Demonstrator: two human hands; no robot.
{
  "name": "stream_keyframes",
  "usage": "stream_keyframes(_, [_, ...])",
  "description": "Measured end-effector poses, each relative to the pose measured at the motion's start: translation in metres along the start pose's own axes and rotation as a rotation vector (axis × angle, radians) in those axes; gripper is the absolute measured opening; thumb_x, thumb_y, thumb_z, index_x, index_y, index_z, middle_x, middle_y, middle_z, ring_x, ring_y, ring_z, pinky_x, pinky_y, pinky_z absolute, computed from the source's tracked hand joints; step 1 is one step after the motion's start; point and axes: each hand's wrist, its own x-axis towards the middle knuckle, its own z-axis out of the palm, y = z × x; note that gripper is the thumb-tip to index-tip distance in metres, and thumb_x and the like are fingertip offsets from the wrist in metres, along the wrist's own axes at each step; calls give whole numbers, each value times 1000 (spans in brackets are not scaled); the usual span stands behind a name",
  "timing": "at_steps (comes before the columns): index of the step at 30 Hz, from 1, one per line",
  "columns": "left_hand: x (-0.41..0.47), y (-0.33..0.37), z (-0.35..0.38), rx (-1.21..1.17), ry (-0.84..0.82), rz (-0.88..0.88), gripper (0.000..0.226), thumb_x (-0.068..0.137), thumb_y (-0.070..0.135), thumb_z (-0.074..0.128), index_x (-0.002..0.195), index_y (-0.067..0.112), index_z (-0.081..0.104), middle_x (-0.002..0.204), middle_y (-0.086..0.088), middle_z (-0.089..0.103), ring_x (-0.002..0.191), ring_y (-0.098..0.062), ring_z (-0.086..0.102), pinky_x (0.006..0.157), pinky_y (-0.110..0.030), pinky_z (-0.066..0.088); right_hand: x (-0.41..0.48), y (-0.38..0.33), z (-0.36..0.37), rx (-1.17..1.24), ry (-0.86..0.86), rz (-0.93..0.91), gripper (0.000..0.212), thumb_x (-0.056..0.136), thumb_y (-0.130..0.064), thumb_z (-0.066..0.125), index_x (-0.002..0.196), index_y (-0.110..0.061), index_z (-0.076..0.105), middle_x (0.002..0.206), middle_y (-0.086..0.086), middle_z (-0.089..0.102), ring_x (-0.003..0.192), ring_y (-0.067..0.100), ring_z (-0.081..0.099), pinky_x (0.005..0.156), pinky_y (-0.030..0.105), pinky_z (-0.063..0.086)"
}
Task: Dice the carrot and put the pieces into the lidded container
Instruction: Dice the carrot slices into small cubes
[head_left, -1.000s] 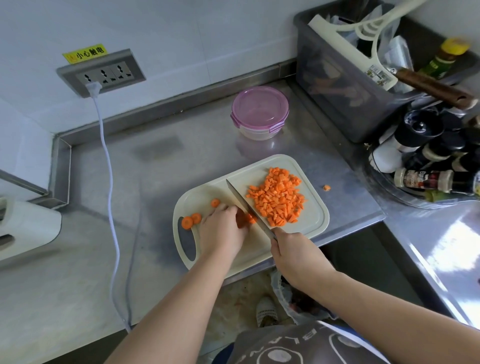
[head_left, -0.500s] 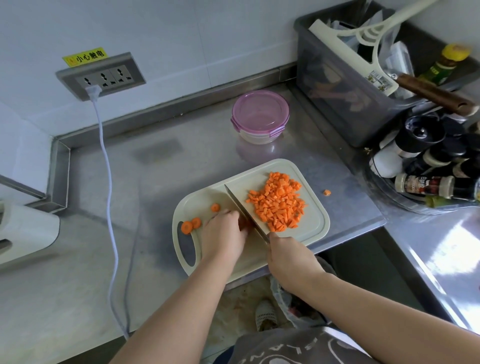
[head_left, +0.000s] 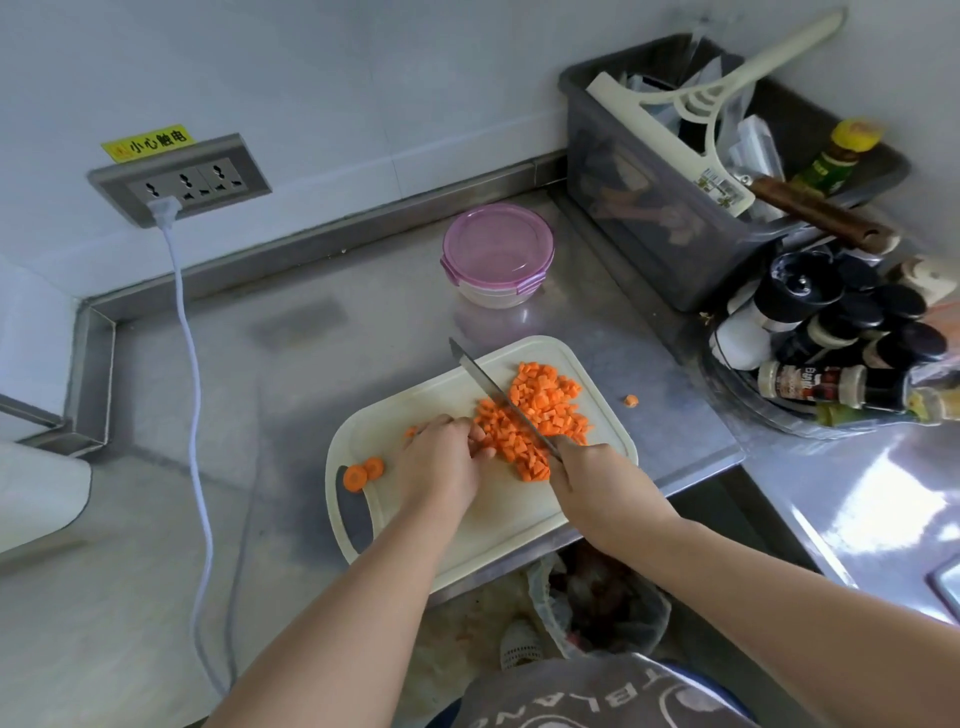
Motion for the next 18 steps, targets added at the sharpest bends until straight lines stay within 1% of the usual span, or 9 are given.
stream_keyframes(3, [4,-8,-4,-160,-51,-39,20,85,32,67,102,23,71,102,4,70,92,-17,65,77,-27,46,2,6,-6,-64,33,-4,31,103,-28,29,123,-16,50,76,3,52,66,25,52,61,36,48])
stream_keyframes(5, [3,-13,-16,-341,7,-92,18,88,26,65,103,18,71,100,2,70,82,-17,64,70,-22,43,1,9,-9,-123,69,-26,33,103,-30,28,130,-23,46,74,-1,52,66,24,54,62,34,49])
stream_keyframes(8, [5,-18,-49,-561,353,-231,21,92,7,54,108,10,68,98,1,65,78,-14,61,62,-4,38,0,15,-14,-231,100,-72,33,103,-31,30,132,-28,45,78,-1,58,70,24,59,64,33,50])
stream_keyframes(9, [5,-17,-60,-577,455,-228,27,90,0,48,107,11,67,99,1,63,81,-16,61,63,-4,39,0,18,-16,-255,105,-79,32,102,-32,31,131,-29,45,80,-1,60,72,25,60,64,33,50])
stream_keyframes(10, [7,-13,-69,-529,519,-140,35,87,-4,43,103,14,68,100,1,63,87,-20,61,70,-10,43,1,20,-18,-277,103,-84,30,102,-32,32,129,-30,45,81,-2,60,73,24,61,64,32,49])
stream_keyframes(12, [11,2,-79,-242,412,219,45,77,-4,38,93,23,71,98,4,65,94,-24,59,82,-30,44,0,23,-22,-316,93,-96,28,101,-31,35,127,-31,46,78,-5,56,72,23,58,60,30,45])
stream_keyframes(14, [12,22,-74,55,134,456,47,79,-1,41,95,33,70,106,11,64,104,-20,52,90,-33,34,-3,23,-26,-347,101,-109,29,99,-28,36,127,-32,46,73,-7,48,68,21,53,54,27,37])
stream_keyframes(16, [15,41,-67,169,-90,482,48,85,2,42,104,37,68,117,14,62,112,-16,46,93,-31,28,-6,24,-29,-393,132,-125,30,99,-25,35,126,-30,46,73,-7,46,67,20,49,52,26,31])
stream_keyframes(18, [20,52,-59,223,-192,486,47,88,4,41,109,38,66,121,13,60,117,-15,45,95,-31,28,-7,26,-30,-432,155,-132,31,98,-22,33,125,-29,46,74,-5,47,67,21,49,52,26,29])
